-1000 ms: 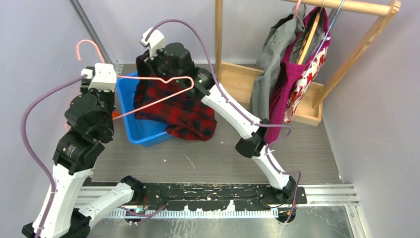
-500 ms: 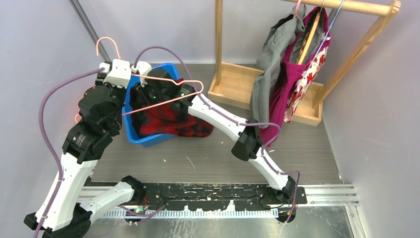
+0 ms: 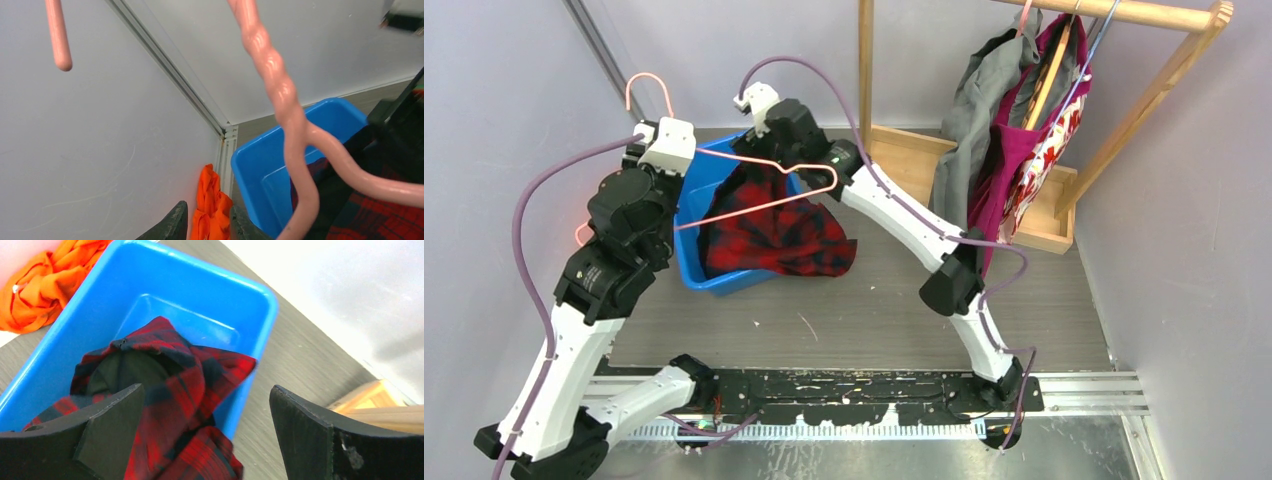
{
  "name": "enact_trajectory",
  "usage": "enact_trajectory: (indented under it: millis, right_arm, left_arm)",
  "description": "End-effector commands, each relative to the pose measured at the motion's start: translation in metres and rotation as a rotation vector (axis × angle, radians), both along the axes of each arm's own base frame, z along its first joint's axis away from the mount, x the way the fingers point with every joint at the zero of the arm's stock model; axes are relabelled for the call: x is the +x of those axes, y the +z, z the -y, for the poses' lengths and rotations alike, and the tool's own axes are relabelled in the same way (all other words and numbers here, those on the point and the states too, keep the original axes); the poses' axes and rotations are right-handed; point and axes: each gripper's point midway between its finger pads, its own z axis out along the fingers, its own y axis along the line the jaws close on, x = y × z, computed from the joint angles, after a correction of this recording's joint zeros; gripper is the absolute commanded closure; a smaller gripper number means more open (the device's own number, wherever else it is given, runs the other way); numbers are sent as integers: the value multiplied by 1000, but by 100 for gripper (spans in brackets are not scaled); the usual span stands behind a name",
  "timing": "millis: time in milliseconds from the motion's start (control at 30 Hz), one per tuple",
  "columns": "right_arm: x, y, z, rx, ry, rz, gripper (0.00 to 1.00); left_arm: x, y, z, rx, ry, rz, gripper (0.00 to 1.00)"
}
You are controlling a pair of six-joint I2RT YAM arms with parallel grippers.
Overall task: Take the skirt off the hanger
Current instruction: Place the skirt in the bin.
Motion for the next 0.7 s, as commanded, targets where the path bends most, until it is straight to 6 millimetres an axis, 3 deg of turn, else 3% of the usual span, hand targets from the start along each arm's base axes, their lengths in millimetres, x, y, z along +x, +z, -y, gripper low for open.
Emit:
enact_trajectory:
  millis: [0, 167, 267, 367, 433, 500, 667]
  right_arm:
    - [-2, 82, 45, 76, -54, 123, 0]
    - [-27, 95, 39, 126, 54, 76, 0]
    - [-30, 86, 44, 92, 54, 59, 0]
    - [-17, 51, 72, -40, -33, 44, 0]
    - [-7, 43, 96, -88, -98, 36, 0]
    - [1, 50, 119, -101, -160, 50, 1]
    - [10, 100, 173, -127, -292, 183, 3]
  left_arm:
    - [3, 22, -1, -23, 16, 80, 100]
    - [12, 19, 4, -6, 14, 66, 100]
    - [17, 20, 7, -6, 11, 64, 100]
    - [20, 20, 7, 14, 16, 59, 100]
    - [23, 18, 6, 39, 28, 47, 100]
    - [27, 16, 8, 65, 24, 33, 100]
    - [34, 15, 28, 151, -112, 5, 100]
